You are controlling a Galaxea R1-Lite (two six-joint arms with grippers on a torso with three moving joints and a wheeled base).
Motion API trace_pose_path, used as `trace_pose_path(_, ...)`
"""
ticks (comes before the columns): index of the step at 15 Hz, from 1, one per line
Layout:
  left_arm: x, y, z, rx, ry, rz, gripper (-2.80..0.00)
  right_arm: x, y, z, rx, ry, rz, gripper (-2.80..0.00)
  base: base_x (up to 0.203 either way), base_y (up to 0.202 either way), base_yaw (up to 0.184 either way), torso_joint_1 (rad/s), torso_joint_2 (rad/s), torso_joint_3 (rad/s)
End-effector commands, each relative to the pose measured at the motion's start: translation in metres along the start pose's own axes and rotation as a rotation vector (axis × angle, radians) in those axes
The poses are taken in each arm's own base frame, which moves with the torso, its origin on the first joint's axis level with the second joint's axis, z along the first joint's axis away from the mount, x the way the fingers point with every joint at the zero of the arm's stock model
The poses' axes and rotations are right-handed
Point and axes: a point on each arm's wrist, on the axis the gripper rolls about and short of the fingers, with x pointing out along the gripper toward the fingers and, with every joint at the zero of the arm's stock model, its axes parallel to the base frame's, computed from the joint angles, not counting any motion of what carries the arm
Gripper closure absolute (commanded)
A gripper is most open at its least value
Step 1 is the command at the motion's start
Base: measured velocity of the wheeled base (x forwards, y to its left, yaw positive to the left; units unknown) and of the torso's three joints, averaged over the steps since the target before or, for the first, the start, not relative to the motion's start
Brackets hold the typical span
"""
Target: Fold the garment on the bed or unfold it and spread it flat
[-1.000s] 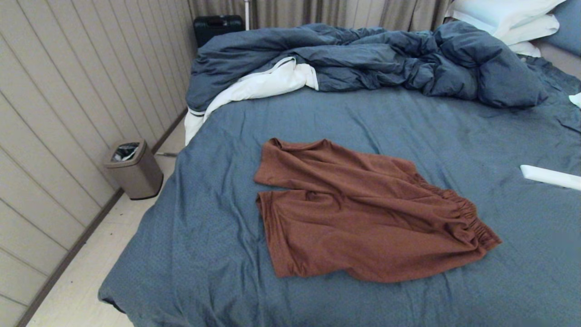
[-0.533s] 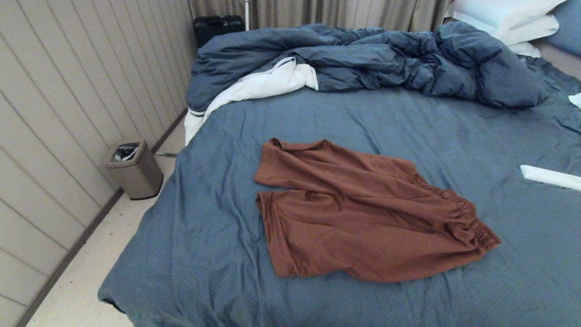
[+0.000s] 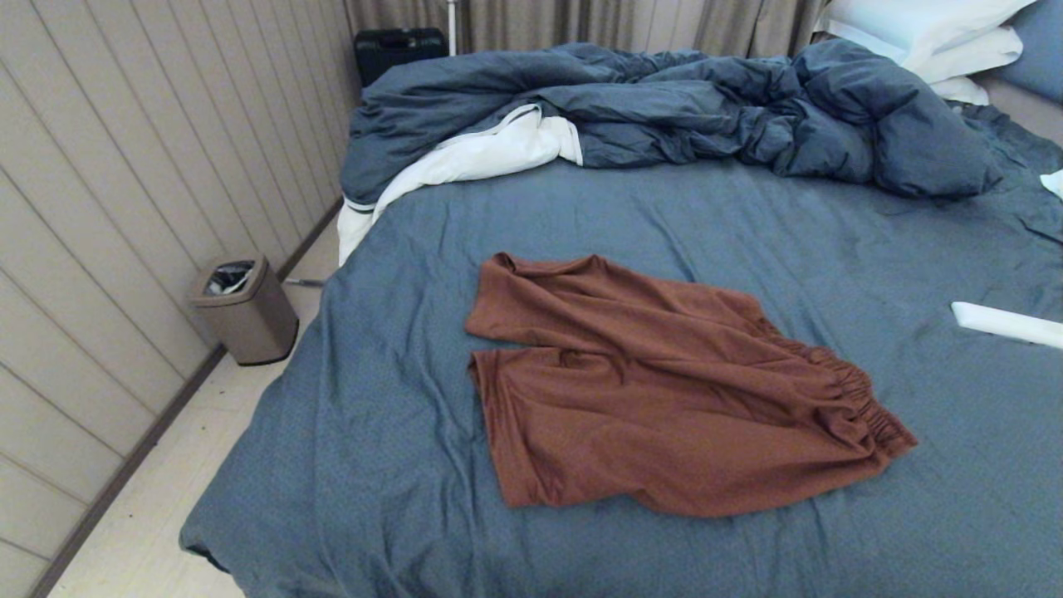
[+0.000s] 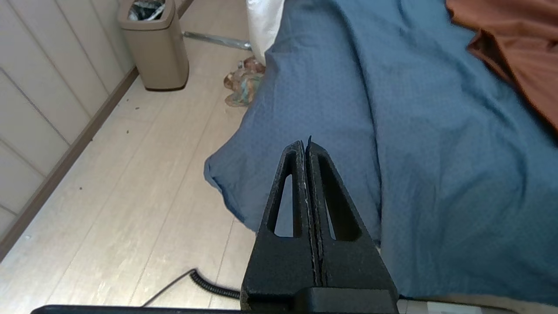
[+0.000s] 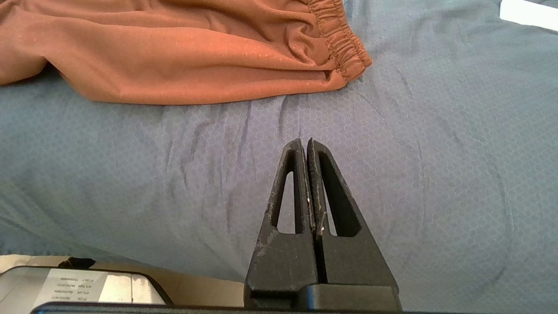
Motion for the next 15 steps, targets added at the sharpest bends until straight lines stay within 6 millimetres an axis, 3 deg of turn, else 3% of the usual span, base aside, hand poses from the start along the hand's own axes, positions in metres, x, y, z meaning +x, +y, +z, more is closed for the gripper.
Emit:
trace_pose_path(1,0.0000,0.0000,0.0003,-0.001,0.001,0.002,0.00,0.0002,0.0000,-0.0004,0.000,0.003,0.000,0.00,0.000,0.000,0.000,0.000,0.00,0.000)
trace_pose_path(5,0.0045,-0.0001,-0.0059,0.104,-0.028,-0.016,0.00,0.0002,0.0000,-0.0003,0.000,0.002,0.000,0.00,0.000,0.000,0.000,0.000,0.00,0.000)
trace_pose_path(15,0.0045,-0.0001,-0.0051,0.050,-0.036,-0.018,0.00,0.0005,0.0000,-0.0005,0.005,0.008,-0.001,0.00,0.000,0.000,0.000,0.000,0.00,0.000)
